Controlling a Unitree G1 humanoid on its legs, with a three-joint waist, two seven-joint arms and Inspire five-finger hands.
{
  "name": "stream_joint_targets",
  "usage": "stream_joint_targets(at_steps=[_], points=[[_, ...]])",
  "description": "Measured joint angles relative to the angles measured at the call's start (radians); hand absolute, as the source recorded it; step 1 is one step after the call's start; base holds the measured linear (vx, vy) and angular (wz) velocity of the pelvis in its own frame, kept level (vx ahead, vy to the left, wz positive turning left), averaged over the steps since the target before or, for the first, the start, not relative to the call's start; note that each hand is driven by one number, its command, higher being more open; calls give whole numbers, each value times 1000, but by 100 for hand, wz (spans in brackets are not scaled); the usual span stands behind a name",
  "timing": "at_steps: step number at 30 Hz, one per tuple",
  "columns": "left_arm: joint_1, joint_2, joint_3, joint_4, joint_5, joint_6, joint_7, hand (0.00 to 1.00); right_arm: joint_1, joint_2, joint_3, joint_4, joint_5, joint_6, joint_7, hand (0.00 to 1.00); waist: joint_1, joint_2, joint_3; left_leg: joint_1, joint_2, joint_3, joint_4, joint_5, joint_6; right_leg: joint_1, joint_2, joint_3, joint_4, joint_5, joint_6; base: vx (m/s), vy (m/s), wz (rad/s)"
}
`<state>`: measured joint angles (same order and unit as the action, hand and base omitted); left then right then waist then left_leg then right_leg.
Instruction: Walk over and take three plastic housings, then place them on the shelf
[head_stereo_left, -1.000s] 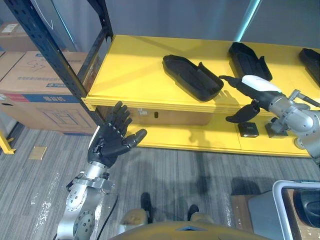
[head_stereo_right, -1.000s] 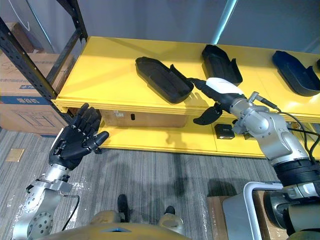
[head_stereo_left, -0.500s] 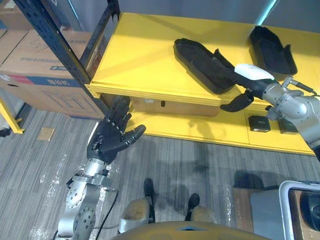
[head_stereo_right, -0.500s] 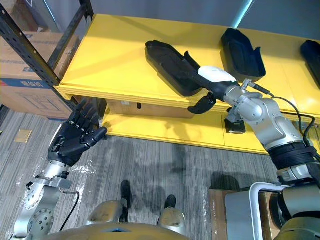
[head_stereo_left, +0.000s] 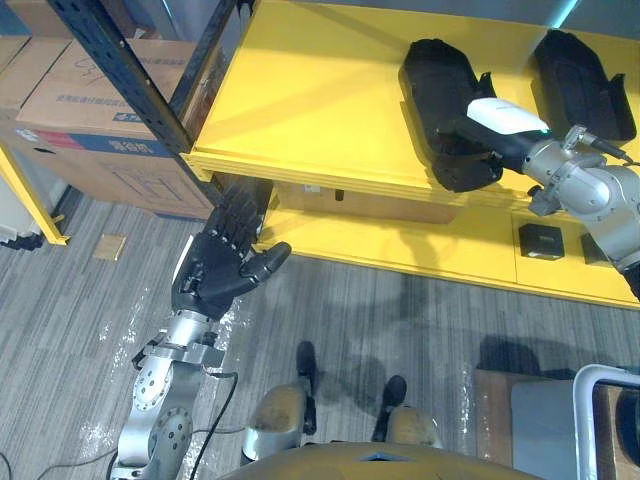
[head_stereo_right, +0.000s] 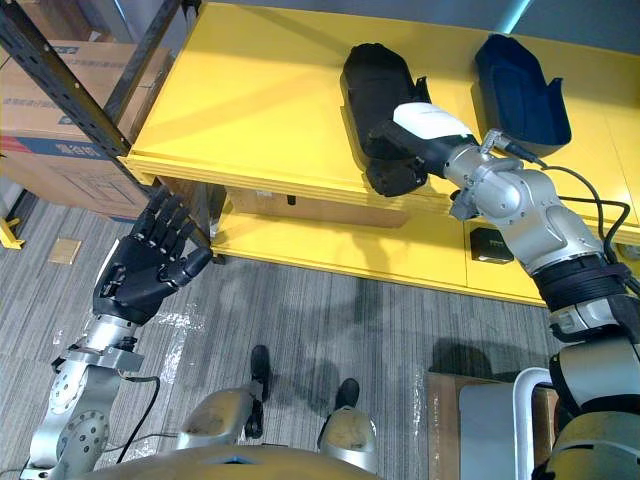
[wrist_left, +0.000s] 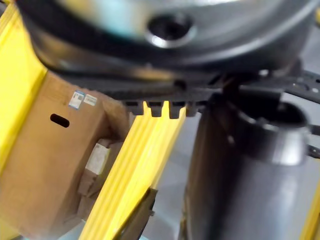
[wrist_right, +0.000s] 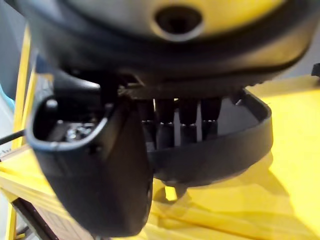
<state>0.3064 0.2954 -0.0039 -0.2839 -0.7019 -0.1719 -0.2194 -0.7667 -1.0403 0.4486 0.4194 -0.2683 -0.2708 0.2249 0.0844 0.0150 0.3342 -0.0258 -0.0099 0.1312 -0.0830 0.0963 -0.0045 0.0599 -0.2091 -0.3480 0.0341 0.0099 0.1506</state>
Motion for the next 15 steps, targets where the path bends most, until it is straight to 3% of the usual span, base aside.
stream_joint_targets(at_steps=[5,15], points=[[-1,-1,-2,0,0,0,-1,100,-38,25,22,28,4,16,-10,0,1,1,2,0,0,-1,0,8,2,0,0,0,0,0,0,0,0,0],[-38,-10,-50,57,-1,-1,-5,100,-115,144,22,110,17,114,-84,0,14,7,16,-1,6,-5,0,12,2,0,4,-4,0,-1,-2,0,0,0]])
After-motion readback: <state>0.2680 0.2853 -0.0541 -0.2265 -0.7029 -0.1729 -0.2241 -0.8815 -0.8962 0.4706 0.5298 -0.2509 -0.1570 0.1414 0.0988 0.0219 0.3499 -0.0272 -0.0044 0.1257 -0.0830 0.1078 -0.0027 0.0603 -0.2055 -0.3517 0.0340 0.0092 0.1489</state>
